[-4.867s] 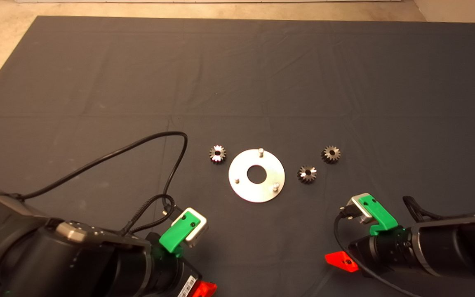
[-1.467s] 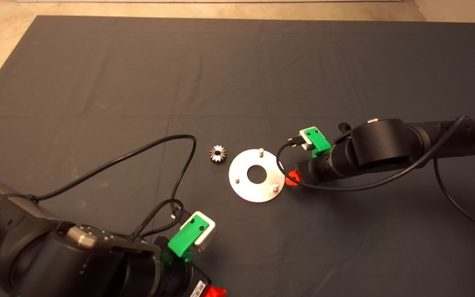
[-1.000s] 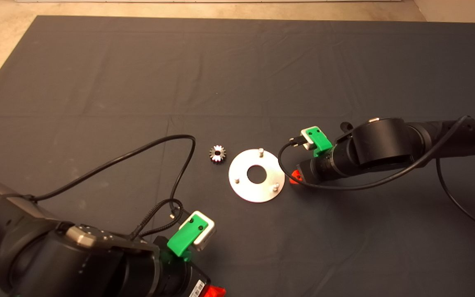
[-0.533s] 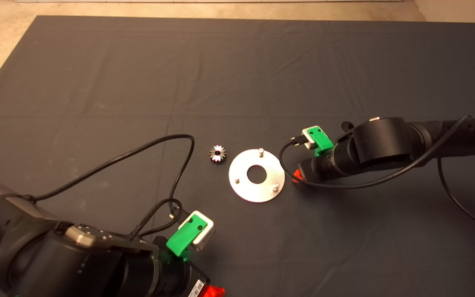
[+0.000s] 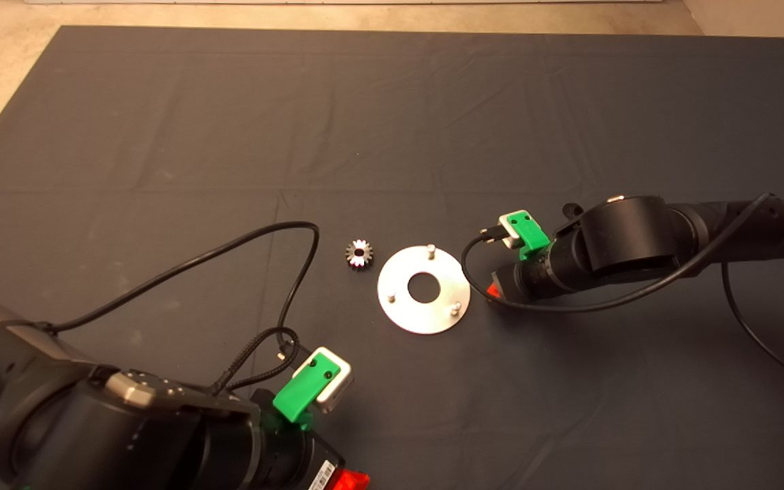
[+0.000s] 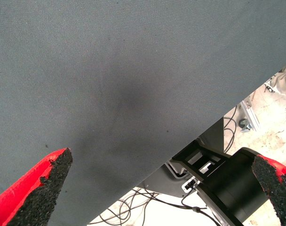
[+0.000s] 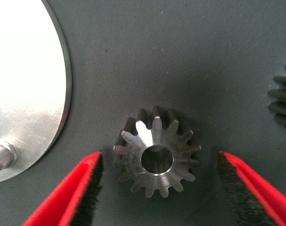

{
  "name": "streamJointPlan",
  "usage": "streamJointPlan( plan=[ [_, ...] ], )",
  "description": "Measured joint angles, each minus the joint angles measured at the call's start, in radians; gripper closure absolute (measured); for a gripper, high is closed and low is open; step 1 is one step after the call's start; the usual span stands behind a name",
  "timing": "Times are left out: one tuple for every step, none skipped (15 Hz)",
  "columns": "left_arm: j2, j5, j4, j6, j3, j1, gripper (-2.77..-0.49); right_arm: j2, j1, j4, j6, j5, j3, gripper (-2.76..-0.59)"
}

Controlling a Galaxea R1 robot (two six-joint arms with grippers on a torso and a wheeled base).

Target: Install three planetary gears onto the carrier pins

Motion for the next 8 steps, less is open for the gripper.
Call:
streamJointPlan(
  plan=[
    [-0.002, 0.0, 0.0, 0.0, 0.0, 0.0, -2.77, 0.0, -0.001, 0.0, 0.0, 0.0, 0.0, -1.67],
    [-0.005, 0.0, 0.0, 0.0, 0.0, 0.0, -2.77, 0.0, -0.001, 0.0, 0.0, 0.0, 0.0, -1.57],
    [-0.005, 0.0, 0.0, 0.0, 0.0, 0.0, -2.77, 0.0, -0.001, 0.0, 0.0, 0.0, 0.0, -1.52],
    [-0.006, 0.0, 0.0, 0.0, 0.0, 0.0, -2.77, 0.0, -0.001, 0.0, 0.0, 0.0, 0.0, -1.47],
    [-0.009, 0.0, 0.0, 0.0, 0.0, 0.0, -2.77, 0.0, -0.001, 0.0, 0.0, 0.0, 0.0, -1.38],
    [-0.014, 0.0, 0.0, 0.0, 0.0, 0.0, -2.77, 0.0, -0.001, 0.0, 0.0, 0.0, 0.0, -1.36],
    [-0.018, 0.0, 0.001, 0.0, 0.0, 0.0, -2.77, 0.0, -0.001, 0.0, 0.0, 0.0, 0.0, -1.36],
    [-0.024, 0.0, 0.001, 0.0, 0.0, 0.0, -2.77, 0.0, -0.001, 0.0, 0.0, 0.001, 0.0, -1.26]
  ],
)
